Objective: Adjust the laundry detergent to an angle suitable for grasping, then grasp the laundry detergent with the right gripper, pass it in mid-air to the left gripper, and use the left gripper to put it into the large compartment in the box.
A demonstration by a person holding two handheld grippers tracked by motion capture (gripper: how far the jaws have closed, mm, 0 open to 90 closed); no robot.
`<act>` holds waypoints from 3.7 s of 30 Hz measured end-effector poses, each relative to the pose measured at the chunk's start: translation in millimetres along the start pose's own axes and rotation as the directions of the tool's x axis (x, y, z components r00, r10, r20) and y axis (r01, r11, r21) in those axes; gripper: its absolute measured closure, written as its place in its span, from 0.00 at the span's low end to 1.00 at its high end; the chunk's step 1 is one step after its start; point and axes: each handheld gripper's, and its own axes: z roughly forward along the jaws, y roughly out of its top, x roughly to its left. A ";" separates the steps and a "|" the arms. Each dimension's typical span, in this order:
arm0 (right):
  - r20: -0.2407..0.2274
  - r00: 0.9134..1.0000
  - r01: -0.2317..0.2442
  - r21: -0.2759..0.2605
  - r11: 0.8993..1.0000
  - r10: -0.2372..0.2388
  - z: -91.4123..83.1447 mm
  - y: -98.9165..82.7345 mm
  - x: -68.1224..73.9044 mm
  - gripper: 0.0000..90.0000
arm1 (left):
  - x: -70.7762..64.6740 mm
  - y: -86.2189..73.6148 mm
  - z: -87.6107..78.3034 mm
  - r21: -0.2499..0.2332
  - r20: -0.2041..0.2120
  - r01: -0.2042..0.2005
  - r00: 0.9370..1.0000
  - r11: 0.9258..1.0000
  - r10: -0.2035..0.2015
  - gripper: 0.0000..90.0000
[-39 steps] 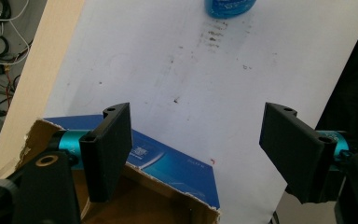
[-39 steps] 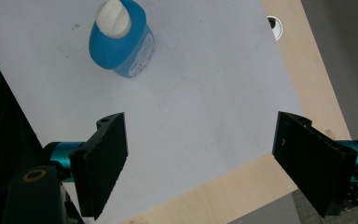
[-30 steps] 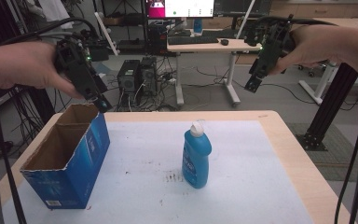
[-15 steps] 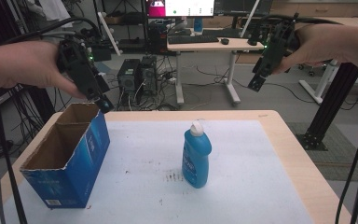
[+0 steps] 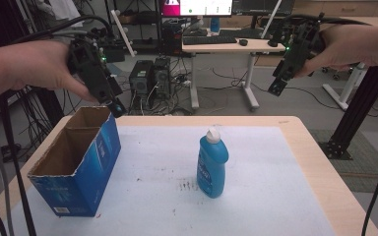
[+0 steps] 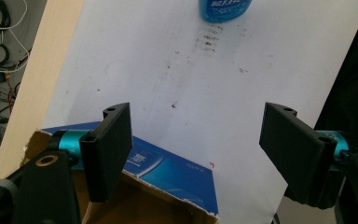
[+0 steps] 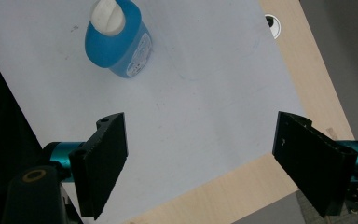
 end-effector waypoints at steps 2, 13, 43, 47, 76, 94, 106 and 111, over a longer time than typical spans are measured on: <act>0.001 1.000 -0.002 -0.001 1.000 0.002 -0.1 -0.6 -0.6 0.19 | 0.3 -0.2 -0.2 -0.002 -0.001 0.000 1.000 1.000 0.000 0.28; 0.008 1.000 -0.006 -0.015 1.000 0.006 -4.0 -4.8 1.4 0.19 | -3.1 3.1 -0.4 0.000 0.000 -0.013 1.000 1.000 0.013 0.28; -0.002 0.993 -0.113 -0.219 0.969 0.116 9.0 -52.5 29.0 0.19 | -2.3 4.3 1.1 -0.002 0.008 -0.033 0.999 0.999 0.033 0.28; -0.010 0.991 -0.133 -0.253 0.958 0.134 25.0 -59.8 40.3 0.19 | -2.7 4.2 1.7 0.002 0.009 -0.038 0.999 0.999 0.038 0.28; -0.085 0.988 -0.155 -0.373 0.915 0.132 141.3 -46.4 95.7 0.19 | -1.8 2.4 3.5 0.009 0.011 -0.041 0.999 0.999 0.041 0.28; -0.014 0.970 -0.224 -0.417 0.881 0.241 188.4 -19.3 113.6 0.12 | -1.0 -0.7 3.6 0.009 0.010 -0.037 0.999 0.999 0.037 0.28; -0.004 0.957 -0.266 -0.414 0.870 0.290 210.4 -17.6 116.4 0.12 | -1.6 -1.9 3.2 0.007 0.009 -0.037 0.999 0.999 0.037 0.28; 0.000 0.951 -0.281 -0.408 0.868 0.308 216.5 -17.0 117.0 0.12 | -1.5 -1.6 3.6 0.005 0.009 -0.037 0.999 0.999 0.037 0.28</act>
